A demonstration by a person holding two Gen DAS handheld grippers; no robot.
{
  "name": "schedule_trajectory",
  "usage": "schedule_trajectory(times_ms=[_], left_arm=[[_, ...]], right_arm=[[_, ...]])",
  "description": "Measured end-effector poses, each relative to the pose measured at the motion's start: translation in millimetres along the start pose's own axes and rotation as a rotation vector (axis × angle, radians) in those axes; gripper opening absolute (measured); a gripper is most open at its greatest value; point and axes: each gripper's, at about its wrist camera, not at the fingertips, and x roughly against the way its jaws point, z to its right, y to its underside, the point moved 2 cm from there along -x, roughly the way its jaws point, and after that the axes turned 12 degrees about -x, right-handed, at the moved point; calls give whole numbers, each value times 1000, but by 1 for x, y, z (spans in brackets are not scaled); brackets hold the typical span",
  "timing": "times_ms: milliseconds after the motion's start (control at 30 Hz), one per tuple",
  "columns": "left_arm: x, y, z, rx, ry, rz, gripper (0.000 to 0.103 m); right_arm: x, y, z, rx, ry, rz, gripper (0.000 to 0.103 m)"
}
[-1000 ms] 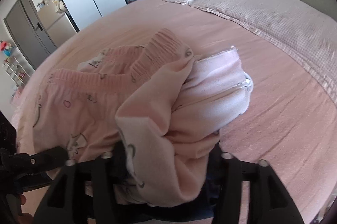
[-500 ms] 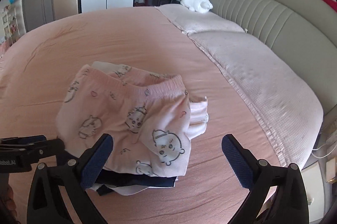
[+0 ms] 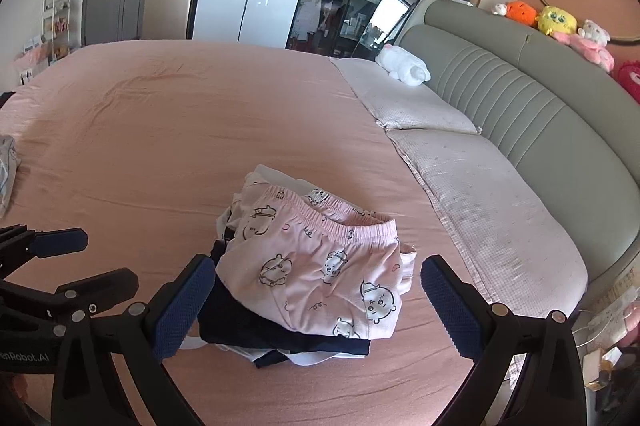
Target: Fold clothes
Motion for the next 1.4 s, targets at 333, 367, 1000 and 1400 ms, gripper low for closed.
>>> schedule_trajectory(times_ms=[333,367,1000,1400], left_arm=[[82,51,-45,133,90,149,85],[87,51,-47,141,87,164,85],[119,46,-29,162,134,292,85],[111,53,-32,206,149,250,85]], right_arm=[[45,8,-34,94,34,-3,103],[50,10,-36,103,40,-7,103],[103,26,-78,359,107,-19,103],[108,29,-94,420,94,-41,103]])
